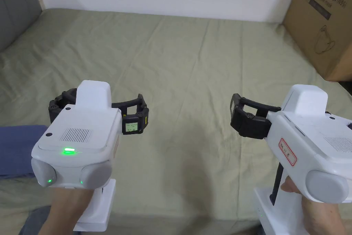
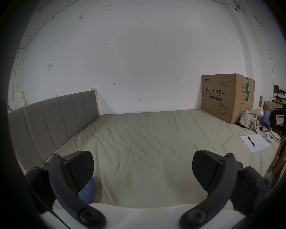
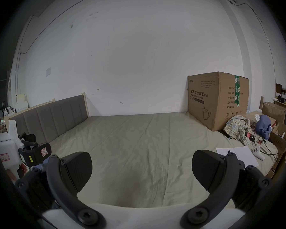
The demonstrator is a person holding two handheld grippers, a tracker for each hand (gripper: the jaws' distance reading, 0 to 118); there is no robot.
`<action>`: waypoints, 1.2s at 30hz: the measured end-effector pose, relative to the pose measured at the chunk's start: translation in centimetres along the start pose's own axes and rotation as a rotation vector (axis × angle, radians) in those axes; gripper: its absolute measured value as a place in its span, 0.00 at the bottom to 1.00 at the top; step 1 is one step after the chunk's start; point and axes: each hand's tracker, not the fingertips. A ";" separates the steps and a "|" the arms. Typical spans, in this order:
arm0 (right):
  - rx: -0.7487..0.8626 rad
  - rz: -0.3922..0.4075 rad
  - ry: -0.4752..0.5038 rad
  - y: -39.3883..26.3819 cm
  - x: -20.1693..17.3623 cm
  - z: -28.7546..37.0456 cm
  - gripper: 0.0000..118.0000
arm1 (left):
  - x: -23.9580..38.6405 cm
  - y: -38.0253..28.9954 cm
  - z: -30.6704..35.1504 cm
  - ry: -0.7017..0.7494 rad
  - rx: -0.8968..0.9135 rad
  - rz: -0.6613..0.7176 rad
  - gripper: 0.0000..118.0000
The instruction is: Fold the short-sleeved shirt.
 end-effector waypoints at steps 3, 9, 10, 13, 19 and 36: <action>0.002 0.001 0.001 0.1 0.0 0.0 1.00 | 0.1 0.1 0.1 0.000 0.001 -0.001 1.00; 0.003 0.000 -0.002 0.1 0.0 0.0 1.00 | 0.1 0.1 0.1 0.000 0.000 0.004 1.00; 0.003 0.000 -0.002 0.1 0.0 0.0 1.00 | 0.0 0.0 0.0 0.000 0.000 0.003 1.00; 0.002 0.001 0.000 0.1 0.0 0.0 1.00 | 0.0 0.0 0.0 0.001 0.000 -0.001 1.00; 0.001 0.004 -0.001 0.1 0.0 -0.1 1.00 | 0.1 0.0 0.0 0.001 0.005 0.004 1.00; -0.570 -0.247 -0.082 3.4 0.2 -1.9 0.99 | 0.7 -0.6 1.0 -0.011 -0.031 0.054 1.00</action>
